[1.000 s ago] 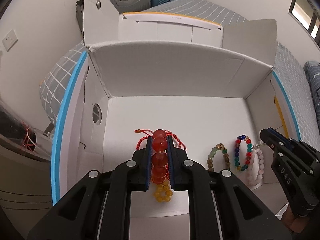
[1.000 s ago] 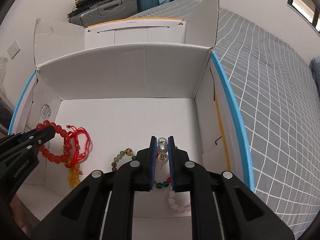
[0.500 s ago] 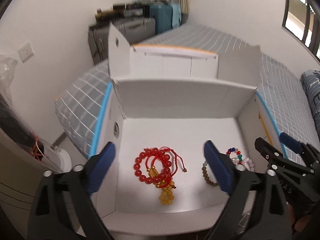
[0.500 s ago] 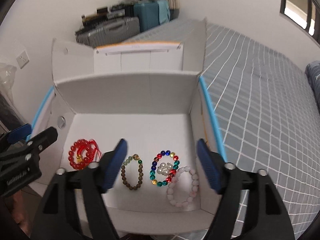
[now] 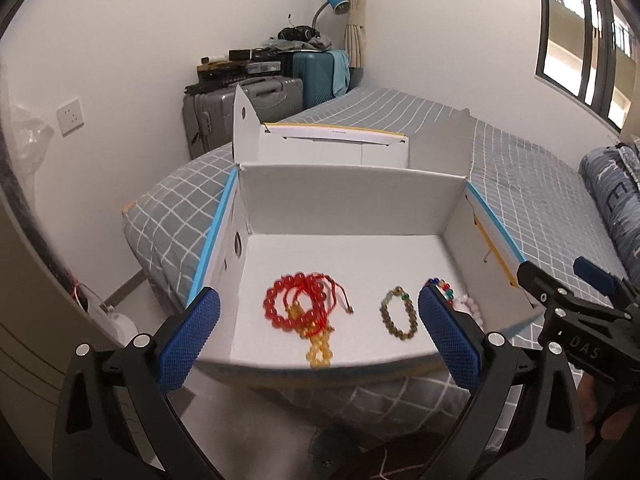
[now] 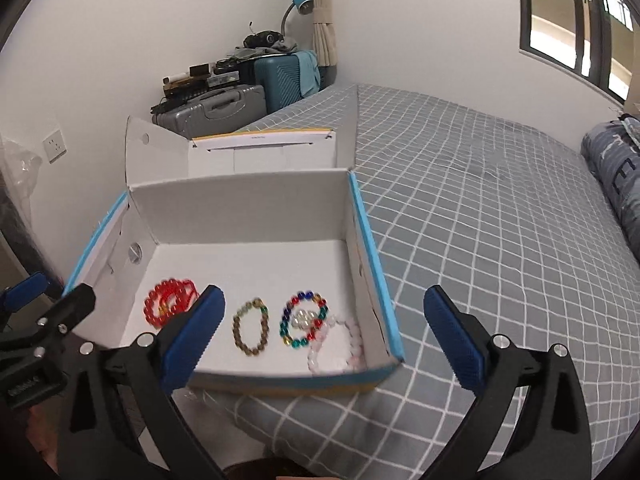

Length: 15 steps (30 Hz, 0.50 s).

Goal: Organize jewelry

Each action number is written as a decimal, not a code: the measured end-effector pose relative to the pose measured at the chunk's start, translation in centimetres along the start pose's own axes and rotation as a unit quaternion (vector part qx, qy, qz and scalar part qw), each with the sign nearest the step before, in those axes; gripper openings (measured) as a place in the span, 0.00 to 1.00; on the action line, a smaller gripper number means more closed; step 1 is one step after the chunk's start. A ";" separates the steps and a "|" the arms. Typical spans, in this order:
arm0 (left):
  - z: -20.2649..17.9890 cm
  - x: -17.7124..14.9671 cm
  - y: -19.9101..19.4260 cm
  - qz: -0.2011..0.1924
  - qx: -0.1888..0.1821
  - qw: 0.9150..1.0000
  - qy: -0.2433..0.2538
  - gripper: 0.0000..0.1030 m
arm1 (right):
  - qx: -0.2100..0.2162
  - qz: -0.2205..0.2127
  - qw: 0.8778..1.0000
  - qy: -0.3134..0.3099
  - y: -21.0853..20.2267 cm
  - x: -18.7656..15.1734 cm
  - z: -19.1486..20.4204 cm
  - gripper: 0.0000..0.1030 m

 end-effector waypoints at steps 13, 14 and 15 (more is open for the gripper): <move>0.1 -3.1 -0.7 0.000 0.019 1.000 0.008 0.95 | -0.006 -0.007 1.000 -0.005 -1.4 -3.3 -0.5 0.93; 0.0 -3.2 -0.7 0.000 0.017 1.000 0.008 0.95 | -0.006 -0.006 1.000 -0.005 -1.4 -3.4 -0.5 0.93; 0.0 -3.3 -0.7 0.000 0.017 1.000 0.008 0.95 | -0.006 -0.006 1.000 -0.005 -1.4 -3.4 -0.5 0.93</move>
Point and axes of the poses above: each gripper's, at about its wrist camera, not at the fingertips, and y roughly the way its jaws point, z to its left, x to its top, the point moved 9 cm from there along y, roughly the way its jaws point, and after that the axes turned 15 degrees about -x, right-handed, at the moved point
